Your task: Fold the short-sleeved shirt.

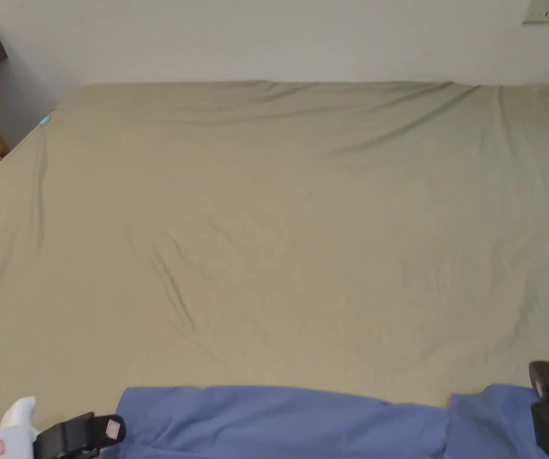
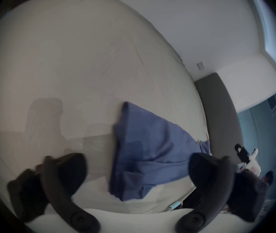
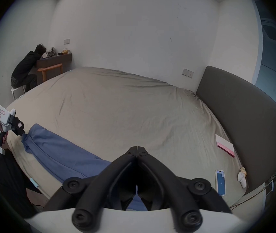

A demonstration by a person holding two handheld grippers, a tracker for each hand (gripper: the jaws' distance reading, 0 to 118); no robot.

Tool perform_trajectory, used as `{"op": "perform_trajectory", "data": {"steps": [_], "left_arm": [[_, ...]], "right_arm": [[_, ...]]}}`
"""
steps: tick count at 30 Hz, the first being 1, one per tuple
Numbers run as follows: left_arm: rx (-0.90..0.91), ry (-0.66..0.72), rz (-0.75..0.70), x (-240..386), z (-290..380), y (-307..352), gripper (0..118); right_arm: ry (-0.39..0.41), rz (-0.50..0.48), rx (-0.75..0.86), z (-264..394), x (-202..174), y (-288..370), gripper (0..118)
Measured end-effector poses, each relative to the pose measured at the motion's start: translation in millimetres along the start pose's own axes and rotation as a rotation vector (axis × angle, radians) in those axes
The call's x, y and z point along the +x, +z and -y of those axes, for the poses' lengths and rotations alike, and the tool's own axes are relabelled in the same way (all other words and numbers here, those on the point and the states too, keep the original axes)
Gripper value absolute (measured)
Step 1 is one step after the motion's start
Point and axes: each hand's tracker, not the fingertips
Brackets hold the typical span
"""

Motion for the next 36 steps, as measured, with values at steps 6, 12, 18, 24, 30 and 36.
{"op": "perform_trajectory", "data": {"steps": [6,12,18,24,30,36], "left_arm": [[-0.044,0.302,0.338,-23.5,8.5,-14.7,117],[-0.126,0.275,0.462,-4.1,20.4,-52.4,61],[-0.120,0.167,0.150,6.8,19.3,-62.9,6],[-0.056,-0.191,-0.115,70.7,34.7,-42.6,6],[-0.001,-0.449,-0.311,98.1,34.0,-33.9,6],[0.058,-0.437,-0.332,103.7,24.7,-9.0,6]], "right_arm": [[-0.021,0.007,-0.036,4.0,4.4,2.3,1],[-0.039,-0.003,-0.048,4.4,1.4,2.4,1],[-0.008,-0.006,-0.043,2.3,-6.6,5.4,1],[-0.034,-0.011,-0.031,2.4,5.1,5.2,1],[-0.045,0.004,-0.026,4.7,15.4,6.5,1],[-0.063,0.015,-0.021,7.8,24.5,6.9,1]]}}
